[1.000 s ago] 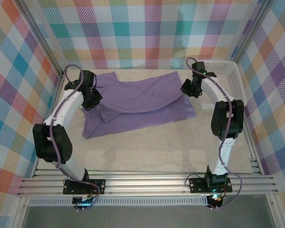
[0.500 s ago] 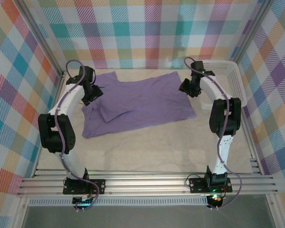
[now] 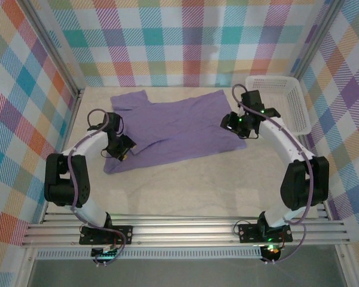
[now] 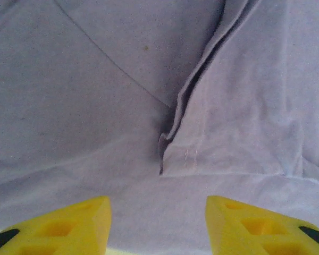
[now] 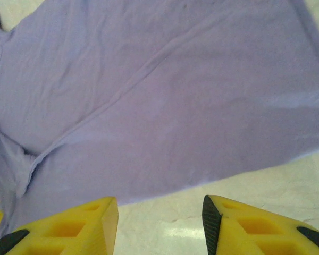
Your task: Fold and stack the t-shirts
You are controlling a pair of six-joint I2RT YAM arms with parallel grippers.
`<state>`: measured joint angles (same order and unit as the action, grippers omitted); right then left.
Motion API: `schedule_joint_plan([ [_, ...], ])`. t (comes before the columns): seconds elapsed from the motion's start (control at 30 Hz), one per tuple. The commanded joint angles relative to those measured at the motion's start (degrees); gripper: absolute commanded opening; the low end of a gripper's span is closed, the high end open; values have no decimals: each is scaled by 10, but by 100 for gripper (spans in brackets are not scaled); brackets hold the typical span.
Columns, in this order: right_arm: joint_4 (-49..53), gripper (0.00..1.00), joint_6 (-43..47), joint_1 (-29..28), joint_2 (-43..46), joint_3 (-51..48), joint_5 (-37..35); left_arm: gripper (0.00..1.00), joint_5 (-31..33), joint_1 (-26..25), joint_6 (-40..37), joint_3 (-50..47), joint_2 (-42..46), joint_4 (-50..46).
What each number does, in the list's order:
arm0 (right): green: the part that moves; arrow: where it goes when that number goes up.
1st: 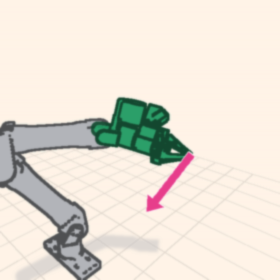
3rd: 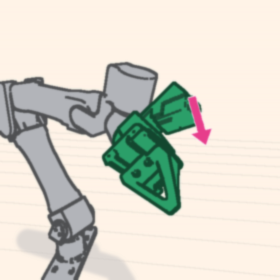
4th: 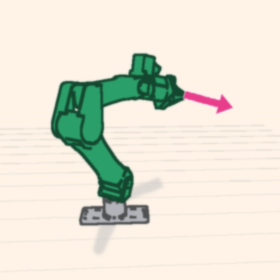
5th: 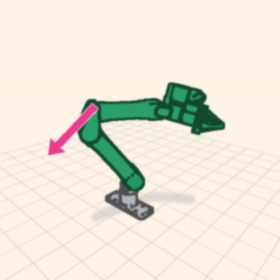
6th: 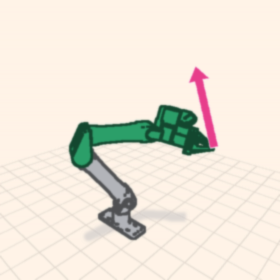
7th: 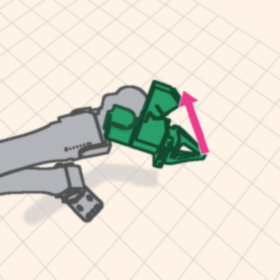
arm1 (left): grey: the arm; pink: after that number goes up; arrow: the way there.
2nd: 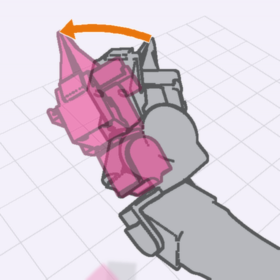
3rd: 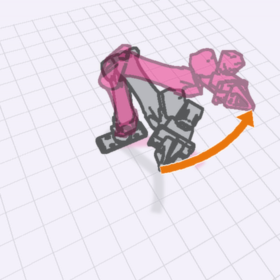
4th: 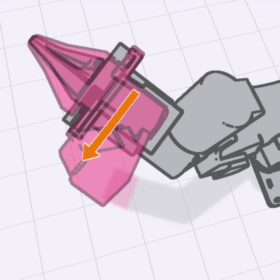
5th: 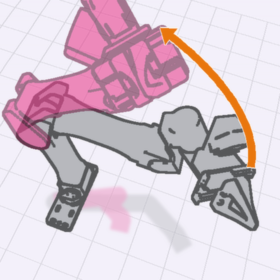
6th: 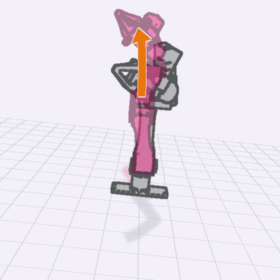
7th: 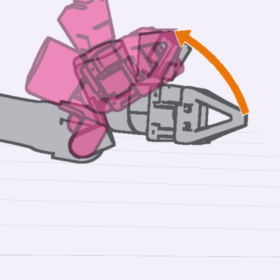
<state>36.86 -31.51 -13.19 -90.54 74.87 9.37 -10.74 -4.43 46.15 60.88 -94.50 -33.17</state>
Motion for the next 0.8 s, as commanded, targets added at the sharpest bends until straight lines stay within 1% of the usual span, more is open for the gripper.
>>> schedule_joint_plan([
  [0.0,-26,47,-17,-12,19,-18,39,43,-32,-5,23,-3,-26,68],
  [0.17,-23,47,-20,-24,26,-25,45,34,-18,-5,19,1,-38,82],
  [0.27,-19,47,-22,-25,30,-22,43,32,-8,-5,3,16,-59,52],
  [0.33,-15,47,-21,-25,34,-20,40,33,7,-5,-2,18,-55,39],
  [0.4,-13,47,-21,-25,37,-19,39,39,38,-8,-9,22,-43,15],
  [0.43,-13,47,-21,-25,37,-20,40,40,45,-9,-12,21,-37,13],
  [0.53,-16,47,-24,-26,35,-22,44,41,29,-9,-16,20,-50,32],
  [0.63,-18,47,-26,-29,35,-23,45,38,16,-9,-13,17,-65,64],
  [0.7,-17,47,-26,-31,35,-23,44,34,12,-10,-10,16,-70,78],
  [0.77,-17,47,-26,-30,37,-27,43,26,10,-11,-9,18,-72,85],
])
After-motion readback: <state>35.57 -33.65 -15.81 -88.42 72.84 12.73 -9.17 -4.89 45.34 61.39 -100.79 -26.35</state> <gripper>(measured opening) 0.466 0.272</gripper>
